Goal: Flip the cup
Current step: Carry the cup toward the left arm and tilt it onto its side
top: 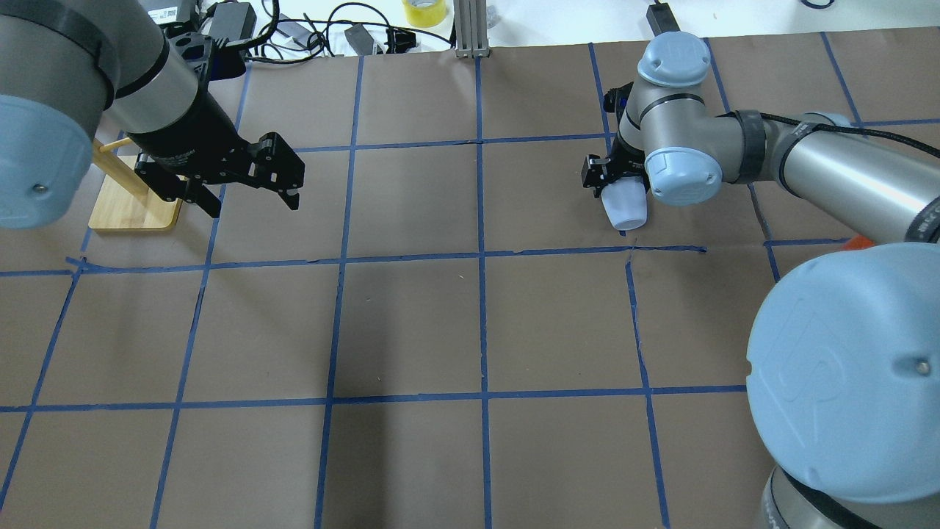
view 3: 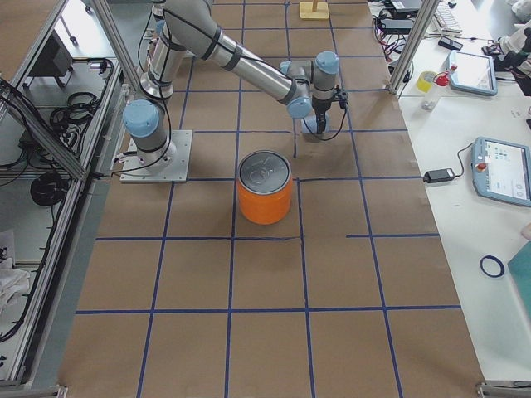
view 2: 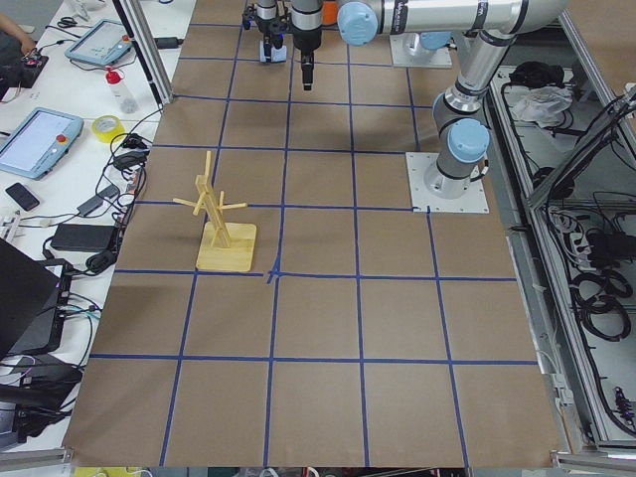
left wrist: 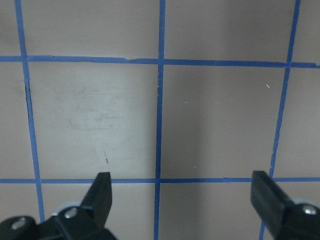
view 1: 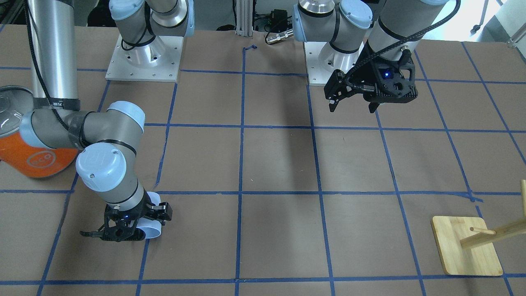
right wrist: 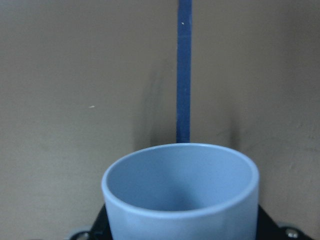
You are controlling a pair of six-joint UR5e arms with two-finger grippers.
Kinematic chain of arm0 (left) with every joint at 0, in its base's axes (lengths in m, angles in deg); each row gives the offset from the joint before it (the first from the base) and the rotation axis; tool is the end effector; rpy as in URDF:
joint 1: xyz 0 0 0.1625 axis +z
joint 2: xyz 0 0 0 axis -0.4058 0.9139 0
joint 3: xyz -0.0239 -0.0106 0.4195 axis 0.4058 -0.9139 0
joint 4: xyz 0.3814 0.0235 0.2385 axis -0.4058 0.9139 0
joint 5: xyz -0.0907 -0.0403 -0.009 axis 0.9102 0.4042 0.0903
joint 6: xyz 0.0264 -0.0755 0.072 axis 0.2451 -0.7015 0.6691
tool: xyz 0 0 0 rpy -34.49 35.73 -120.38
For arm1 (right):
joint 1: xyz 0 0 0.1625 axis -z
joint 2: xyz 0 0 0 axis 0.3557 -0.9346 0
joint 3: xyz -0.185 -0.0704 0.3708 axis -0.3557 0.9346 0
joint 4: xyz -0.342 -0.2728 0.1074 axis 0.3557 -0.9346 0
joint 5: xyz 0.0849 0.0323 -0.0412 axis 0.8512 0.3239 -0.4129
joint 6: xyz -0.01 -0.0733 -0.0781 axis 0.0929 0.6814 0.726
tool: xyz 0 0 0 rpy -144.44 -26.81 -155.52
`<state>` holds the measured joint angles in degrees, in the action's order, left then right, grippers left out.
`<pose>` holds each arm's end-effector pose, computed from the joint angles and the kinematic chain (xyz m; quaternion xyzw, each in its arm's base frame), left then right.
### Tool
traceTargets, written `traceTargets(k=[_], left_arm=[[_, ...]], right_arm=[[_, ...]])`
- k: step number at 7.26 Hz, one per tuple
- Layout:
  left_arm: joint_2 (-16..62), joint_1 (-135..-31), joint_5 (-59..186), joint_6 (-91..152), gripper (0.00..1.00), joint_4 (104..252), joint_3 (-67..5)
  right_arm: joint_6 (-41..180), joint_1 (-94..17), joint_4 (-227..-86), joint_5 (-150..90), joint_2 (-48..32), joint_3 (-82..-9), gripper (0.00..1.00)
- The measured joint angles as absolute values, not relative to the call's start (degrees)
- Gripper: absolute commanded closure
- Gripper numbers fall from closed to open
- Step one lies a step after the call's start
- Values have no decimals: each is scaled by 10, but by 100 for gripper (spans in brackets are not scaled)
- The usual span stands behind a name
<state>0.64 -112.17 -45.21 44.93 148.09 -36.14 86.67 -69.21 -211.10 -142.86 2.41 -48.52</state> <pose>-0.1224 -0.5124 0.4519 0.0177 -0.9996 0.0030 0.0225 0.1339 -0.6672 0.1696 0.0070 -0.9992 0.0397 0.0003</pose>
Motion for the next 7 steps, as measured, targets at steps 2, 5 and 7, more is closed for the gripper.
traceTargets(k=[2, 5, 7], left_arm=[[3, -1117, -454, 452, 0, 1481, -357], [2, -1114, -454, 453, 0, 1483, -360], [2, -1113, -455, 453, 0, 1484, -361]], right_arm=[[921, -724, -2112, -1410, 0, -485, 100], [1089, -830, -2127, -1396, -14, -482, 100], [1237, -881, -2157, -1395, -13, -484, 100]])
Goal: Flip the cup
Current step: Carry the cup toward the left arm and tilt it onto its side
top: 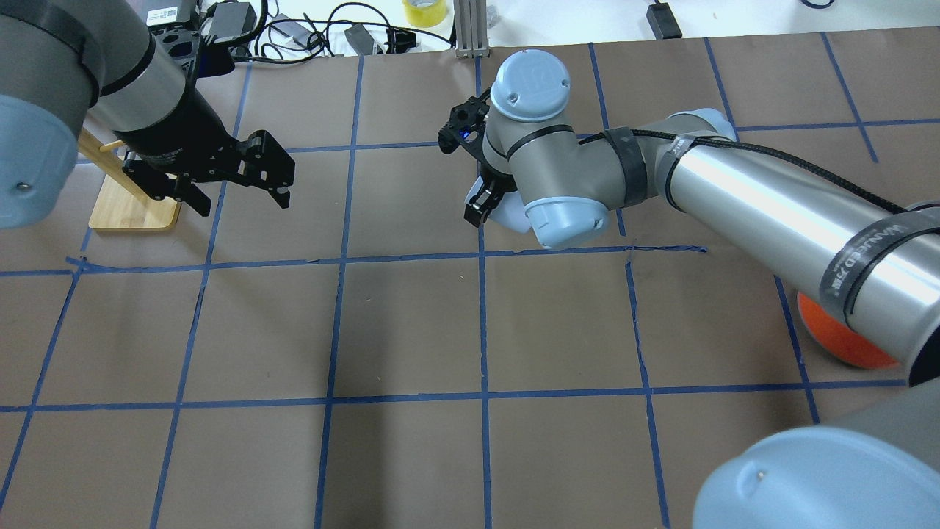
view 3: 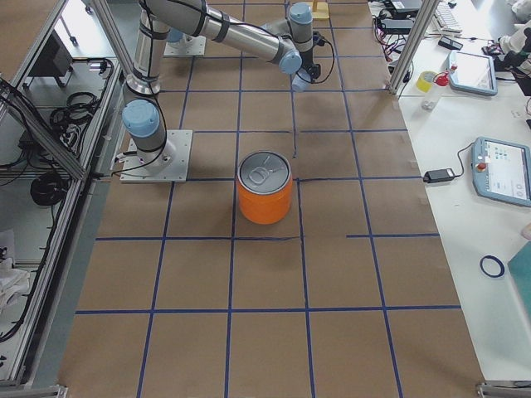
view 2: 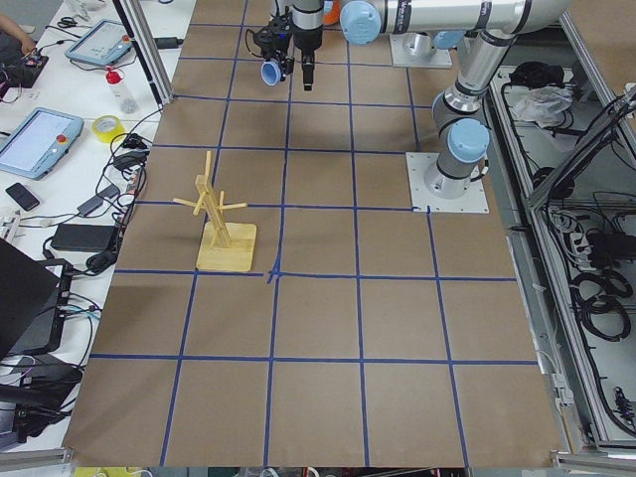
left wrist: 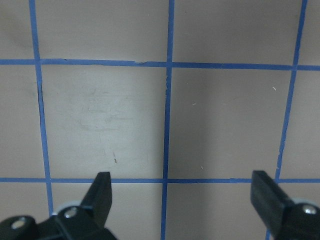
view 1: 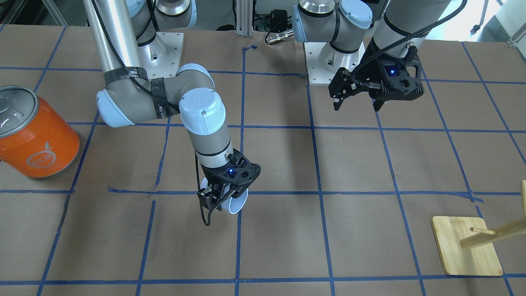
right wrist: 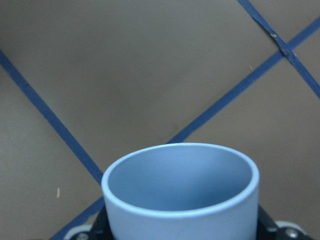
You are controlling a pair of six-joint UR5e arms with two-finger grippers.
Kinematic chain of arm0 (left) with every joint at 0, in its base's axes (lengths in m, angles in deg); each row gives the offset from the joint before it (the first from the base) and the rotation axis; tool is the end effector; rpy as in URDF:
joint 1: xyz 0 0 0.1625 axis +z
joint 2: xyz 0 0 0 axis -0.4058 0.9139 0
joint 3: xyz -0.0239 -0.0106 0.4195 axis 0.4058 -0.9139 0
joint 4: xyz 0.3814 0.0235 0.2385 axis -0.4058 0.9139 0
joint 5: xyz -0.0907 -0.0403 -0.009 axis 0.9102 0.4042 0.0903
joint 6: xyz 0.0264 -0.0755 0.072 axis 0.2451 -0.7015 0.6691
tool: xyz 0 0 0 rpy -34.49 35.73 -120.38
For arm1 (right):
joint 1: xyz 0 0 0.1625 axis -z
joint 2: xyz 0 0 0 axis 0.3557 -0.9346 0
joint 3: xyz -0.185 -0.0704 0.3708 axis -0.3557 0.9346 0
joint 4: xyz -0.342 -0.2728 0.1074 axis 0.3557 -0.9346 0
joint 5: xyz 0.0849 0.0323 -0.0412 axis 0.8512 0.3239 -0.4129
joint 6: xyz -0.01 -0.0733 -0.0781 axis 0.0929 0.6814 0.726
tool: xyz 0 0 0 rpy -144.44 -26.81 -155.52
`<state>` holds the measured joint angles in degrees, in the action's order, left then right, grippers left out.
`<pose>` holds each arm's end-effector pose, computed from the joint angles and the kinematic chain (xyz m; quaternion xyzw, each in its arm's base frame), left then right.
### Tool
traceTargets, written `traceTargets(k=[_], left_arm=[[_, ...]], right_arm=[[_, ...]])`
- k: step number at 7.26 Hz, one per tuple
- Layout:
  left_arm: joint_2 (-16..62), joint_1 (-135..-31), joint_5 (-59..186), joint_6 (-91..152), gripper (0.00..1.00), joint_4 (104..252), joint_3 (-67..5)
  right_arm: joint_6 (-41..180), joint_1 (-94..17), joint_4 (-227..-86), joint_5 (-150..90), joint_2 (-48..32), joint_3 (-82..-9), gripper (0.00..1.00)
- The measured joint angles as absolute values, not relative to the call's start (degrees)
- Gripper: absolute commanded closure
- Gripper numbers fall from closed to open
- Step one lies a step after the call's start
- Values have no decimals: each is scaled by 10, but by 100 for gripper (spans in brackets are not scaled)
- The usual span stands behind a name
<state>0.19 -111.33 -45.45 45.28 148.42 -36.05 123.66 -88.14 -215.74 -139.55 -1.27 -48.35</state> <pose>-0.1145 -0.5114 0.4561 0.0219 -0.9995 0.0050 0.0203 0.3509 -0.5915 0.2235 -0.4747 0.8724 -0.1167 0.0098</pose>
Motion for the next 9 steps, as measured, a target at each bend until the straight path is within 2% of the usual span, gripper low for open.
traceTargets(k=[3, 6, 7, 8, 9], left_arm=[[2, -1113, -454, 453, 0, 1485, -362], [2, -1109, -464, 457, 0, 1484, -361], [2, -1100, -466, 464, 0, 1483, -360], [4, -1089, -465, 468, 0, 1482, -361], [6, -1082, -463, 469, 0, 1482, -364]], right_arm=[[1385, -921, -2166, -1396, -1, -485, 100], [1415, -942, -2182, -1396, 26, -483, 99], [1414, -945, -2198, -1396, 38, -482, 87], [1416, -946, -2207, -1396, 45, -482, 69], [1420, -946, -2210, -1397, 49, -482, 31]])
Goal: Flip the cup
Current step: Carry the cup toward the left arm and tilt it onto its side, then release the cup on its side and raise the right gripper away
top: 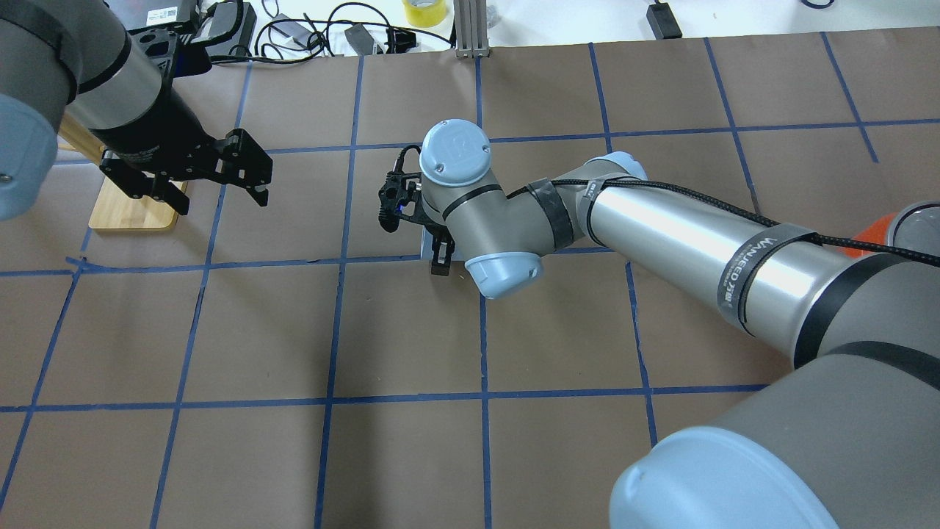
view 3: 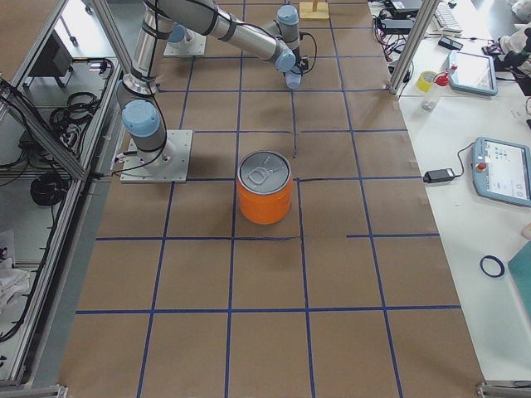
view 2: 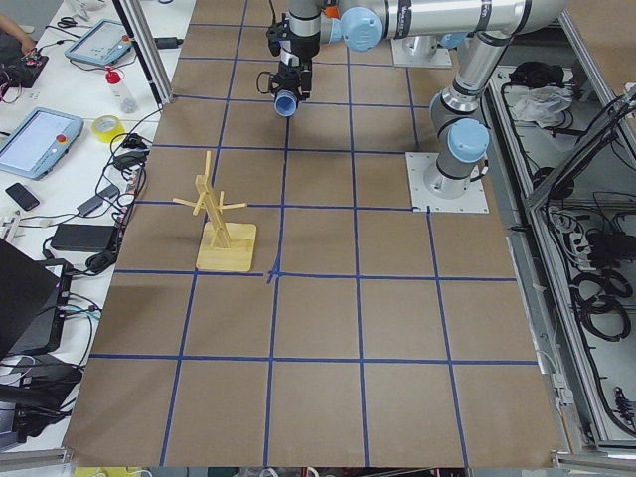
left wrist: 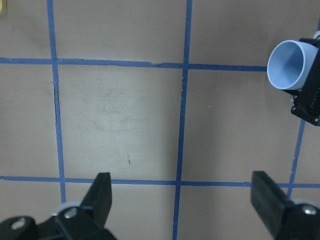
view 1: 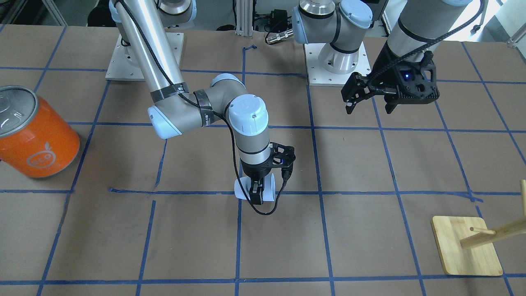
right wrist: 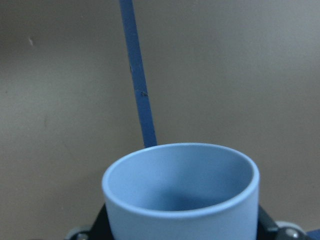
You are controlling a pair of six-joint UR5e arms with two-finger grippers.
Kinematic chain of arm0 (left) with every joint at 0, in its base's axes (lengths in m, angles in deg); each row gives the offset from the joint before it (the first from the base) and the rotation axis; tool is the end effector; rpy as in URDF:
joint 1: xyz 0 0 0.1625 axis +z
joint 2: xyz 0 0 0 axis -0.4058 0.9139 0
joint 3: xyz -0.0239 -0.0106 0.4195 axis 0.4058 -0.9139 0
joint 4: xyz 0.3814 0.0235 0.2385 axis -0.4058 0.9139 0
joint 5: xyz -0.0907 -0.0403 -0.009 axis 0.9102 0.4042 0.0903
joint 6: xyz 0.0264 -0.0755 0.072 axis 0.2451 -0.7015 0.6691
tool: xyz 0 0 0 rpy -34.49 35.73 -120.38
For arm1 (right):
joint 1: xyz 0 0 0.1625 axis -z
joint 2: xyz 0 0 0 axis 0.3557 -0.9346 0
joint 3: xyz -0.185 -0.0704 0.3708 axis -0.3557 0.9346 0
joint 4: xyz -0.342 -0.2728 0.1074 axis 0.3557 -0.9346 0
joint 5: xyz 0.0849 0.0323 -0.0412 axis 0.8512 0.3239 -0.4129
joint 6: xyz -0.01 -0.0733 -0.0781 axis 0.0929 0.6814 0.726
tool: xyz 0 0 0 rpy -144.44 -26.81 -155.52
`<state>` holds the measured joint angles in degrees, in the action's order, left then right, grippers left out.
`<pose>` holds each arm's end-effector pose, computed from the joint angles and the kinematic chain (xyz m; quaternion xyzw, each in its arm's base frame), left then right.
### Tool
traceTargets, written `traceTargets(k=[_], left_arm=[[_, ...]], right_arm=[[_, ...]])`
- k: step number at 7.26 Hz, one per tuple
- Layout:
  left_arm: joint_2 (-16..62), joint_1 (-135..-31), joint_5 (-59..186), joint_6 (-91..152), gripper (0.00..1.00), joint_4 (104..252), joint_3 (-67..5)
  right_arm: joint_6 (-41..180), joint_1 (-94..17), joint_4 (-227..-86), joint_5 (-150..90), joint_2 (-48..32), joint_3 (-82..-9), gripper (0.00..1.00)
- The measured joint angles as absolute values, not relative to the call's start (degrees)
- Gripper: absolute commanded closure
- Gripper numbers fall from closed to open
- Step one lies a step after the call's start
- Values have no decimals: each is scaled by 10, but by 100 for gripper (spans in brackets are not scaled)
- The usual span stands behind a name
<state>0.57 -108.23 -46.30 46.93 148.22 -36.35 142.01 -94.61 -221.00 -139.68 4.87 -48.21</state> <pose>-0.0849 -0.5184 0.4503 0.0347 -0.9993 0.0012 0.0130 0.4202 -0.5589 0.1629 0.6513 -0.7507 0.1106 0.0018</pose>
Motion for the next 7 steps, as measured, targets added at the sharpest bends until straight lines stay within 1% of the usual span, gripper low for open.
traceTargets(k=[1, 2, 5, 7], left_arm=[[8, -1080, -460, 469, 0, 1483, -365], [9, -1079, -459, 469, 0, 1483, -366], [10, -1079, -459, 469, 0, 1482, -367], [7, -1079, -463, 469, 0, 1483, -366]], right_arm=[[1423, -946, -2211, -1398, 50, -483, 15], [1423, -946, -2212, -1401, 50, -483, 3], [1420, -946, -2212, -1404, 49, -481, 3], [1423, -943, -2206, -1405, 39, -476, 5]])
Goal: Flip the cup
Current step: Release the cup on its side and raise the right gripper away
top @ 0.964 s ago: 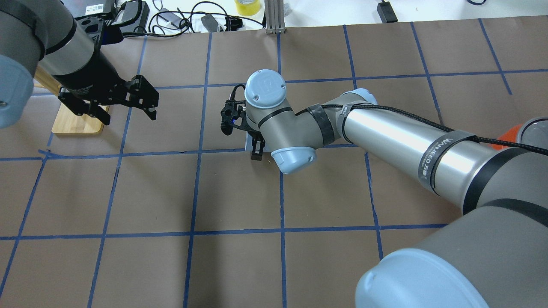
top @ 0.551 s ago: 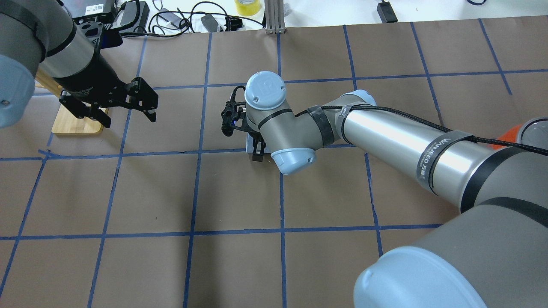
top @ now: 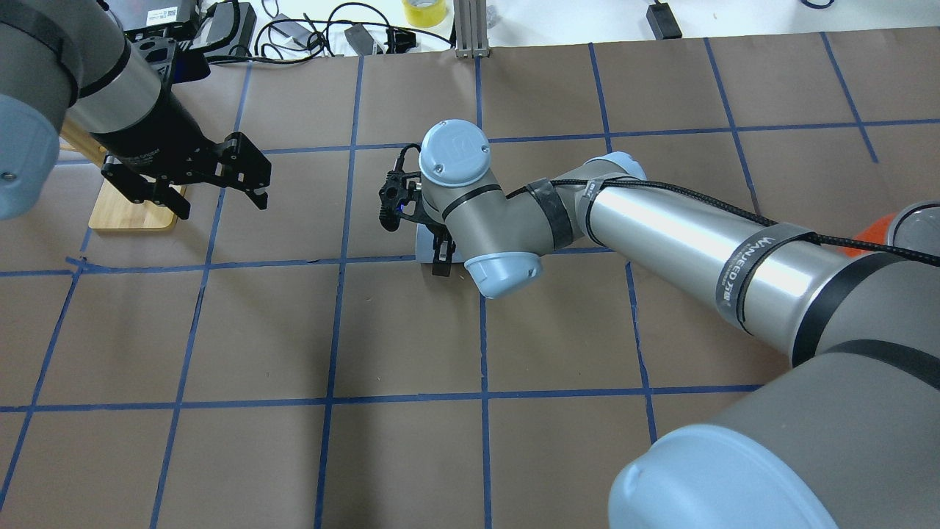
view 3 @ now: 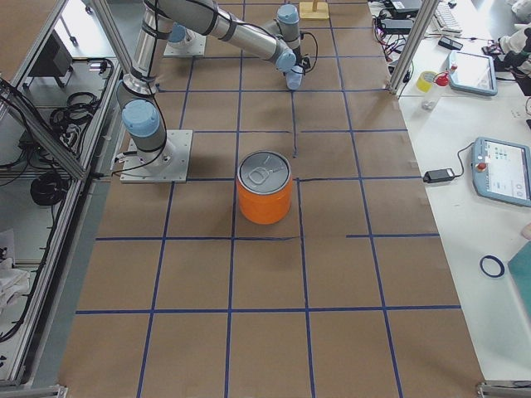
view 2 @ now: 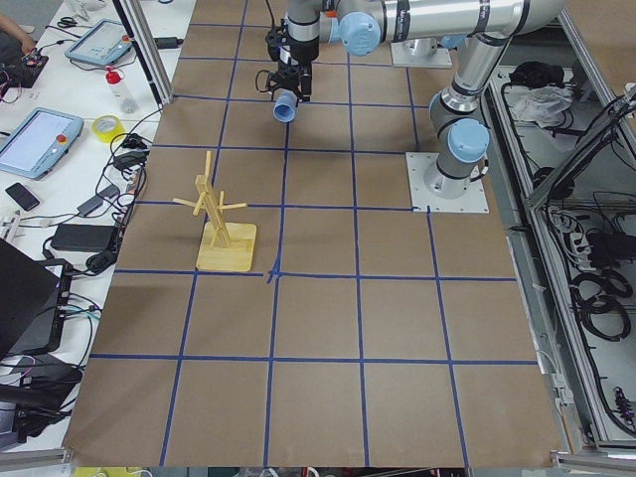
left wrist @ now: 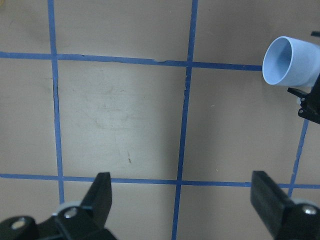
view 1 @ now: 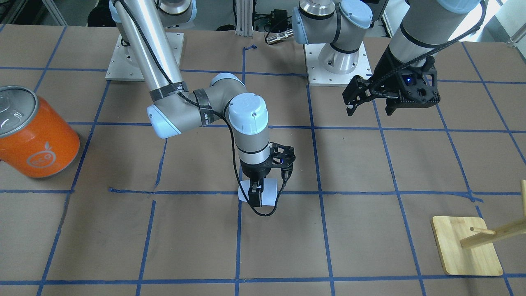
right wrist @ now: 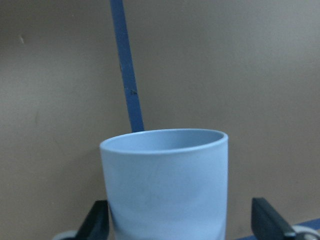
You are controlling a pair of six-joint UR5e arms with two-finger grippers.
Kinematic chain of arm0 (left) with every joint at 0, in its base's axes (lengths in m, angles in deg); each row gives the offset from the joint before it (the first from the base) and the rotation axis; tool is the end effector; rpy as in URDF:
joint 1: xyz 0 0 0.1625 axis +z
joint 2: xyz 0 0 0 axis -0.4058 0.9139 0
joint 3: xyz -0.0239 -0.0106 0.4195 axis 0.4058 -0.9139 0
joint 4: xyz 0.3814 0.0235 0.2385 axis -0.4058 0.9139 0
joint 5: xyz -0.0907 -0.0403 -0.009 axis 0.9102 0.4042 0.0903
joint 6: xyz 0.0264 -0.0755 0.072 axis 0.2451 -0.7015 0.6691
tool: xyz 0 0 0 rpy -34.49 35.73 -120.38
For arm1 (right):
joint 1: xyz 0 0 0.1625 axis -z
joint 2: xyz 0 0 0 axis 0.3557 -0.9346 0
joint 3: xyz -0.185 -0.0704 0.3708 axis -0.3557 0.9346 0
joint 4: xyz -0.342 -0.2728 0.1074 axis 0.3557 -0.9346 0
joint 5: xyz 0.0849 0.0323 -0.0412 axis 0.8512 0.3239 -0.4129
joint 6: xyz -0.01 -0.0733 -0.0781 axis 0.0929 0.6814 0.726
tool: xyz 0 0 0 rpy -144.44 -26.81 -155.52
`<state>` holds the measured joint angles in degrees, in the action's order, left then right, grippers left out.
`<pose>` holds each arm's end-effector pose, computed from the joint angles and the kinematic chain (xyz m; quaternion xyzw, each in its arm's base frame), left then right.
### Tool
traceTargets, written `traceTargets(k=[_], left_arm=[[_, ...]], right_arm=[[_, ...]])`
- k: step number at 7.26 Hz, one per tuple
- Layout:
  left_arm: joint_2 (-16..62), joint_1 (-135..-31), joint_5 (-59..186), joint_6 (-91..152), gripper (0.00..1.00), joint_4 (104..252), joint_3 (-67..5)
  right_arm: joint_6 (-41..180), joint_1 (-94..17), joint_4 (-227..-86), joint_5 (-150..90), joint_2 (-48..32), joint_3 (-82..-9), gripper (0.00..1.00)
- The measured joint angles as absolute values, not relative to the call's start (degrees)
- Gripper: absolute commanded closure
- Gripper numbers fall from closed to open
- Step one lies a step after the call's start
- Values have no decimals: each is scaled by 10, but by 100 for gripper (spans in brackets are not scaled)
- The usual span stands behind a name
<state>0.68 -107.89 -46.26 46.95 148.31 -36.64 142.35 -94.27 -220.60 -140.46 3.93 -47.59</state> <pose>-0.0820 -0.5186 0.4465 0.0375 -0.9992 -0.0030 0.0136 0.4168 -0.5648 0.1782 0.6503 -0.7503 0.1184 0.0117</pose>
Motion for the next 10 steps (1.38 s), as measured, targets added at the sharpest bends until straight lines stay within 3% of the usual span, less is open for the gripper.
traceTargets(k=[2, 4, 10], left_arm=[[6, -1080, -466, 469, 0, 1483, -367], [7, -1080, -463, 469, 0, 1479, -366], [35, -1082, -398, 470, 0, 1470, -363]], right_arm=[[1422, -929, -2196, -1400, 12, -471, 11], [1416, -894, -2166, -1397, -35, -471, 12], [1281, -783, -1995, -1385, -211, -460, 5]])
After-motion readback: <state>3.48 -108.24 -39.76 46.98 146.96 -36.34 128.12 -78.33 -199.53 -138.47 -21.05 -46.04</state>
